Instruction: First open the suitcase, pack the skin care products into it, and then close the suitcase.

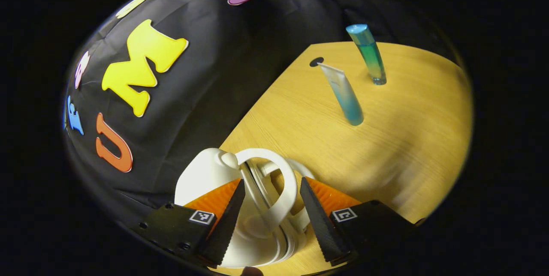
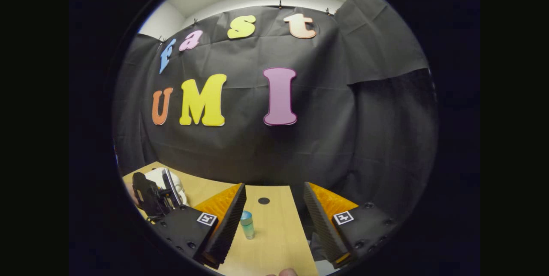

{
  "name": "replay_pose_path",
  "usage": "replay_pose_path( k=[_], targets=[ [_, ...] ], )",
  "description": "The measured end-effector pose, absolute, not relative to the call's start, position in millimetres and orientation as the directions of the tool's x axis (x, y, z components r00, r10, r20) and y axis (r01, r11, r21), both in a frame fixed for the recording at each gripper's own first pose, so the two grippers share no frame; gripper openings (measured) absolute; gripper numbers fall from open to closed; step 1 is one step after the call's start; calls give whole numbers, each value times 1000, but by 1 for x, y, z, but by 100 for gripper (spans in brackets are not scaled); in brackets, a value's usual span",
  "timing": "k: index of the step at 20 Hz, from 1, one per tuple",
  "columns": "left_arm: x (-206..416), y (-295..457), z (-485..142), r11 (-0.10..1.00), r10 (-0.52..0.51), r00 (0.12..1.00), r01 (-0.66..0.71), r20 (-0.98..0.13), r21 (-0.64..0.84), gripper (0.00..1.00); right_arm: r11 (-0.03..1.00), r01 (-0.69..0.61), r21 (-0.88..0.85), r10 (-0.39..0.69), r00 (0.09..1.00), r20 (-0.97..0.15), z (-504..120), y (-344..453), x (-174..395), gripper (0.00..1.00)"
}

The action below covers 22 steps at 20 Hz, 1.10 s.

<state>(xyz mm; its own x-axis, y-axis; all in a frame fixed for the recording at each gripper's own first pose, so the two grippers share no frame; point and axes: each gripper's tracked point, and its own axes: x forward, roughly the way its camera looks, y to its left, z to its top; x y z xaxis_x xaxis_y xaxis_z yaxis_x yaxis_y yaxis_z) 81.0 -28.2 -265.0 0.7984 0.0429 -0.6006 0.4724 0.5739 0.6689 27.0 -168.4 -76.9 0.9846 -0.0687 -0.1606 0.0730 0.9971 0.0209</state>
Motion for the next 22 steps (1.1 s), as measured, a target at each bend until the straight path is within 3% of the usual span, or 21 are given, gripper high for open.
replay_pose_path(
  k=[4, 7, 11, 18, 22],
  targets=[
    [86, -25, -275, 535, 53, 779, 507, -625, 676, 73, 993, 119, 18, -114, 978, -174, -82, -173, 20, 80],
    [84, -26, -282, 527, 50, 754, 537, -654, 659, 46, 990, 144, 14, -139, 975, -175, -82, -166, 8, 80],
    [81, -32, -276, 520, 37, 754, 546, -656, 657, 27, 987, 164, -2, -162, 973, -163, -76, -157, -5, 80],
    [80, -34, -232, 616, -48, 799, 496, -599, 612, 9, 983, 181, -11, -181, 973, -140, -65, -138, -12, 79],
    [90, -11, -161, 733, -100, 872, 390, -478, 557, 4, 989, 147, -18, -148, 982, -121, -54, -109, -9, 80]
  ],
)
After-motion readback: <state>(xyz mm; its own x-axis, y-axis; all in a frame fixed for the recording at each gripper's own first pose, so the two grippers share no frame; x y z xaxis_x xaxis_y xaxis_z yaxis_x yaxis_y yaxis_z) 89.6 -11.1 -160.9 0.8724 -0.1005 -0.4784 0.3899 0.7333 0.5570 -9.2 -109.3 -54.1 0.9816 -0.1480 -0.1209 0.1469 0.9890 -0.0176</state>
